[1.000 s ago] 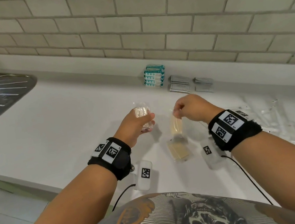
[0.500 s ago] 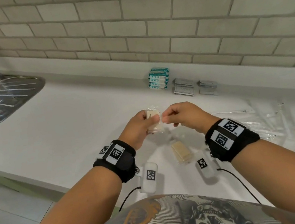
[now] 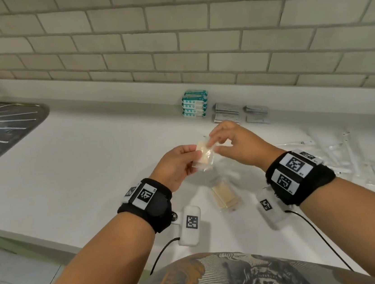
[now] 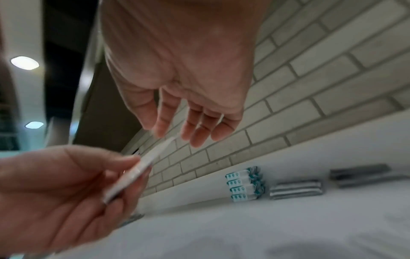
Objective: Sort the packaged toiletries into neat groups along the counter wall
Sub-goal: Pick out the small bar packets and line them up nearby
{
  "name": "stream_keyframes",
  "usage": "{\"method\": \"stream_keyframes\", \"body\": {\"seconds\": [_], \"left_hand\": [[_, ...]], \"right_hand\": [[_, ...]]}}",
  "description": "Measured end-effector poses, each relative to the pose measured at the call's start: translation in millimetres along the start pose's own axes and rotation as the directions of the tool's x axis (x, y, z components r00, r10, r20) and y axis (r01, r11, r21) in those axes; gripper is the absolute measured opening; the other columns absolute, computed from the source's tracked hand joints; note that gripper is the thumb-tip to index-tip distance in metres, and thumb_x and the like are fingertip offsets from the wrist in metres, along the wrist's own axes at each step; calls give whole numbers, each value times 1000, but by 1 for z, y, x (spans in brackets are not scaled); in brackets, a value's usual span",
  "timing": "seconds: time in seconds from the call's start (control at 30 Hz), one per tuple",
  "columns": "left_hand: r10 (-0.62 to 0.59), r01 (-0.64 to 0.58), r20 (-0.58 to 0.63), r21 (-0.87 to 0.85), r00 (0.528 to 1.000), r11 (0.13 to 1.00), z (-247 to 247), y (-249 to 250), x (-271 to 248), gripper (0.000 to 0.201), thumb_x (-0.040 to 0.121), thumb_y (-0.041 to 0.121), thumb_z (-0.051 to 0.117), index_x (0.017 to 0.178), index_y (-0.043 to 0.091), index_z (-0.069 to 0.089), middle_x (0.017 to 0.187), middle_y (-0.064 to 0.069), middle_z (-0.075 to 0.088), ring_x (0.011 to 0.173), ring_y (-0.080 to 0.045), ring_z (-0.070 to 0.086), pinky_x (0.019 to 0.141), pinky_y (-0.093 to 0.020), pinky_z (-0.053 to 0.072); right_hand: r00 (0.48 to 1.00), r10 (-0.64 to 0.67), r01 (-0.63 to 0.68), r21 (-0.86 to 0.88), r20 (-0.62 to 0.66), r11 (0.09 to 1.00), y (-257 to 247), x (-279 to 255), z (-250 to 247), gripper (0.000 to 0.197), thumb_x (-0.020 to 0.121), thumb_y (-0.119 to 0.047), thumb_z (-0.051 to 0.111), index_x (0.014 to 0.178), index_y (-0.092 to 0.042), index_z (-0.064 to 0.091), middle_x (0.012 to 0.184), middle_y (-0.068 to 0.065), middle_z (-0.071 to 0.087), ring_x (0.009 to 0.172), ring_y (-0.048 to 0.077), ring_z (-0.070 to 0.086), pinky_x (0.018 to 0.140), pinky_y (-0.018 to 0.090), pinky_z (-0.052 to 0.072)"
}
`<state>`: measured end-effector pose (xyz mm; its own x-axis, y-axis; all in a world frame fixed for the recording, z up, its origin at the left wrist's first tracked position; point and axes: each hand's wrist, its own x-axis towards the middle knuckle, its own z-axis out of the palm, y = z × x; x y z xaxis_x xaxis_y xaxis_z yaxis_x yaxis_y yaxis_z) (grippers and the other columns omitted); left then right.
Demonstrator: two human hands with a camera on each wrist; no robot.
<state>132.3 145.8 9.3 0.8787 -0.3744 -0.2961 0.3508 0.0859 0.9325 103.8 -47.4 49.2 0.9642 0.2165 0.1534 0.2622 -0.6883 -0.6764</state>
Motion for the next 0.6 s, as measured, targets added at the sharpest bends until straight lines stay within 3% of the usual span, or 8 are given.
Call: {"method": "stream_keyframes", "body": {"seconds": [0.1, 0.2, 0.27, 0.37, 0.4, 0.5, 0.6], "left_hand": [[84, -83, -6, 58, 996, 995, 5, -1, 1, 13, 89, 3, 63, 99, 10, 60, 89, -5, 66, 75, -14, 60, 68, -23, 49], [87, -89, 23, 116, 996, 989, 11, -2, 1, 12, 87, 2, 65, 93, 11, 60, 91, -8, 66, 78, -17, 62, 77, -27, 50], [77, -81, 33, 140, 996, 987, 14, -4, 1, 12, 86, 3, 65, 92, 13, 61, 92, -7, 66, 82, -17, 62, 82, -31, 49], [51, -49, -1, 193, 999, 980, 14, -7, 0, 10, 89, 8, 63, 93, 17, 62, 99, -1, 64, 91, -16, 61, 86, -30, 48], [41, -35, -26, 210, 999, 977, 13, -9, 0, 8, 91, 10, 60, 94, 18, 62, 104, -1, 64, 95, -16, 62, 86, -29, 48], [6, 22, -113, 246, 994, 969, 8, -13, -3, 9, 94, 16, 54, 96, 19, 62, 114, -3, 63, 105, -18, 62, 89, -31, 48], [-37, 82, -183, 244, 982, 966, 4, -20, -6, 8, 95, 20, 54, 97, 19, 62, 115, -1, 63, 107, -18, 62, 89, -31, 49]], "right_hand": [[973, 206, -182, 206, -101, 961, 1, 4, -2, 23, 87, -25, 69, 109, -26, 66, 103, -7, 60, 81, 8, 55, 72, 18, 46], [963, 268, -252, 226, -42, 941, 1, 8, -3, 5, 83, -20, 73, 88, -20, 72, 84, -2, 67, 72, 12, 55, 69, 29, 46], [965, 255, -244, 167, -52, 955, 1, 9, -3, 3, 84, -18, 71, 82, -19, 73, 83, -2, 67, 73, 12, 55, 68, 28, 44], [972, 167, -207, -261, -168, 943, 5, 10, -6, 11, 89, -20, 60, 84, -20, 69, 93, -5, 62, 84, 14, 55, 78, 31, 44], [974, 163, -205, -306, -158, 930, 7, 10, -8, 11, 90, -21, 58, 84, -21, 67, 93, -6, 61, 85, 15, 55, 78, 31, 44], [973, 227, -216, -197, 37, 956, 12, 8, -16, 11, 92, -17, 58, 82, -18, 65, 87, -8, 63, 77, 8, 55, 66, 22, 41], [971, 224, -200, -223, 88, 954, 13, 8, -18, 14, 93, -15, 54, 82, -18, 61, 86, -8, 63, 75, 5, 53, 63, 22, 39]]}}
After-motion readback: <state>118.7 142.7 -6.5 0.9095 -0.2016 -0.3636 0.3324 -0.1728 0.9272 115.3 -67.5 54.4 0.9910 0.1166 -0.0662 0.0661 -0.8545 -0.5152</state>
